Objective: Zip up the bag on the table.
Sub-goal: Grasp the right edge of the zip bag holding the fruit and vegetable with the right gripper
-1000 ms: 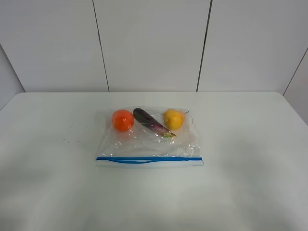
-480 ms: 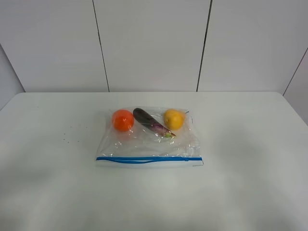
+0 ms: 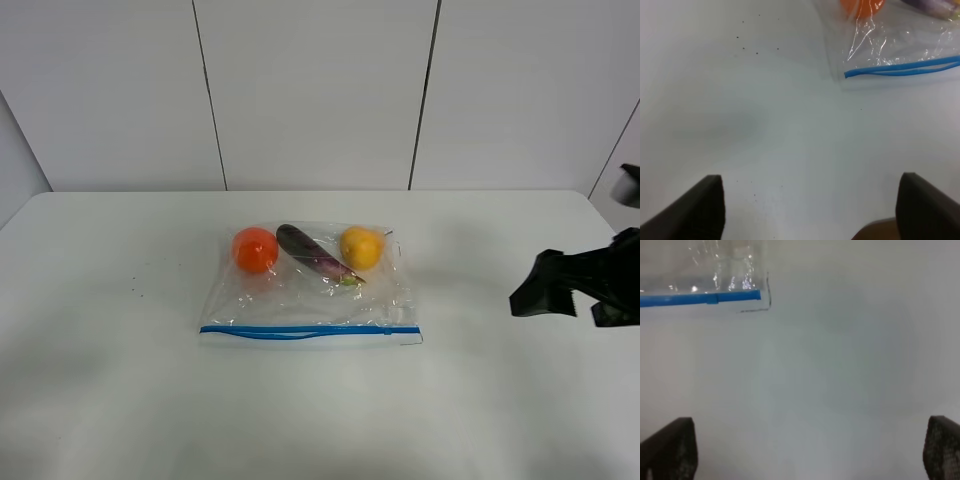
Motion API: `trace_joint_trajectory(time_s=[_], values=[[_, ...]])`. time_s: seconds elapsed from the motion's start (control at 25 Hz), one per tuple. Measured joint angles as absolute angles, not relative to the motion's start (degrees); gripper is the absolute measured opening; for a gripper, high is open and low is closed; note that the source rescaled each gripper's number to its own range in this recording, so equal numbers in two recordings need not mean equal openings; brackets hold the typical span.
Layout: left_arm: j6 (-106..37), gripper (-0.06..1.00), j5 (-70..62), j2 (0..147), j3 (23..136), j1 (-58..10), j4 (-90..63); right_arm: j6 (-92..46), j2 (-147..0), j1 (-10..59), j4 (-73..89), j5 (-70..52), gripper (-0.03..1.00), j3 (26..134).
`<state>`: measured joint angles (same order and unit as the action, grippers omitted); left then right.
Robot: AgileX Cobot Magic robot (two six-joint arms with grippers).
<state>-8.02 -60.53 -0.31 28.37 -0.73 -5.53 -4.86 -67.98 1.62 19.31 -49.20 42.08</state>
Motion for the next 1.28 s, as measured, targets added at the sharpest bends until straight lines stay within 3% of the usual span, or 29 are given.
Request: trace_joint_trajectory(time_s=[0.24, 0.48, 0.84, 1.28], values=[[-8.0, 1.0, -60.5, -0.3, 28.4, -0.7, -5.5, -16.6, -84.5, 1.6, 29.2, -37.2, 1.0, 42.2], [-8.0, 1.0, -60.5, -0.3, 28.4, -0.7, -5.5, -31.1, -94.6, 1.6, 40.1, -35.1, 1.0, 45.9], [-8.0, 1.0, -60.5, -0.3, 28.4, -0.7, -5.5, -41.6, -102.6, 1.1, 51.6, -41.2, 1.0, 53.3], [-8.0, 1.0, -60.5, -0.3, 28.4, -0.7, -5.5, -56.5, -115.3, -6.1, 67.2, -57.2, 0.92, 56.7]])
